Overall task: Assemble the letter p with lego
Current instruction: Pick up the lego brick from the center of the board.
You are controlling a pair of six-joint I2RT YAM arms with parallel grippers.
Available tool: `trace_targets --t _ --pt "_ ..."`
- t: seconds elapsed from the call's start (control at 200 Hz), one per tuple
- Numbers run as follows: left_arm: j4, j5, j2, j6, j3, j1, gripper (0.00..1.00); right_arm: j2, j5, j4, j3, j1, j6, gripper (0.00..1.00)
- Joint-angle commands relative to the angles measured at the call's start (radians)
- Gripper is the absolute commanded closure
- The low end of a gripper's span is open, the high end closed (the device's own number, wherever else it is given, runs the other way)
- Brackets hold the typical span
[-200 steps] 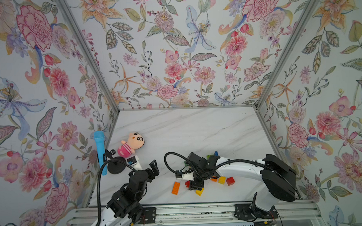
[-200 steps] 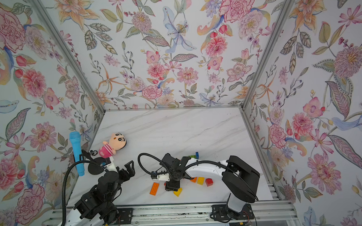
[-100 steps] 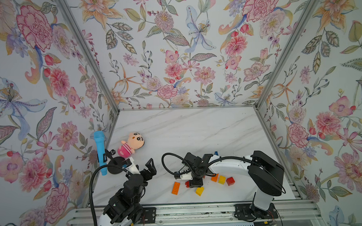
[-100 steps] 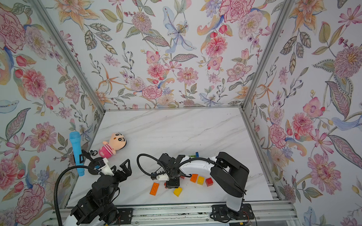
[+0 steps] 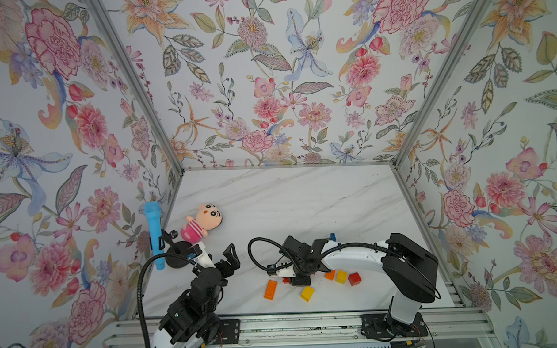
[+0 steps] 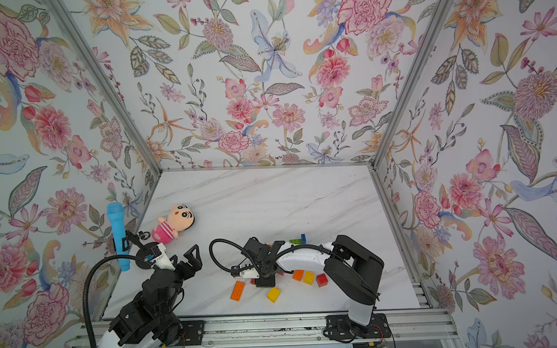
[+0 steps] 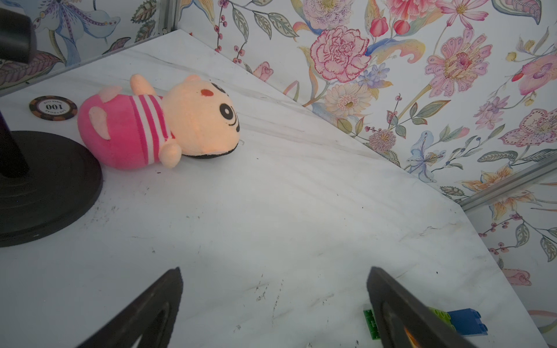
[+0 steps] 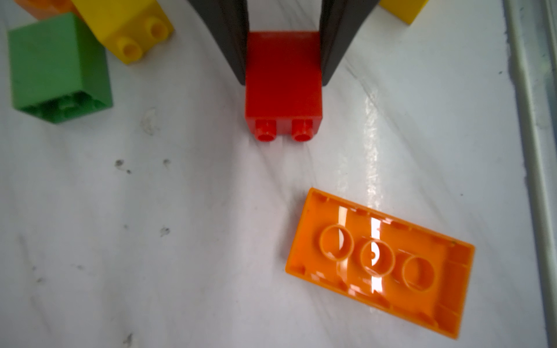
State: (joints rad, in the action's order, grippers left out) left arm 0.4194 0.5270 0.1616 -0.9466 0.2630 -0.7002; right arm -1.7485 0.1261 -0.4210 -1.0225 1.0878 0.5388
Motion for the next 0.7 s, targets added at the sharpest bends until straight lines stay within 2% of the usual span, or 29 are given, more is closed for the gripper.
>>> trace_targets --t 0.0,0.18,0.355,0.55,0.696 --pt "-0.052 -0.049 0.024 0.006 -0.033 0.008 0.01 0.071 0.042 0.081 0.035 -0.015 -0.023 0.67" --pt "-0.252 -0.216 0.156 0.041 -0.069 0.007 0.01 0.162 0.050 0.175 0.084 -0.061 -0.118 0.67" --pt "-0.441 -0.412 0.444 0.145 -0.033 0.008 0.02 0.293 0.047 0.338 0.167 -0.142 -0.263 0.68" --pt "-0.692 -0.609 0.614 0.168 -0.011 0.001 0.08 0.361 -0.091 0.476 0.242 -0.156 -0.342 0.68" --pt "-0.827 -0.649 0.674 0.197 -0.018 -0.059 0.11 0.368 -0.149 0.552 0.268 -0.125 -0.351 0.69"
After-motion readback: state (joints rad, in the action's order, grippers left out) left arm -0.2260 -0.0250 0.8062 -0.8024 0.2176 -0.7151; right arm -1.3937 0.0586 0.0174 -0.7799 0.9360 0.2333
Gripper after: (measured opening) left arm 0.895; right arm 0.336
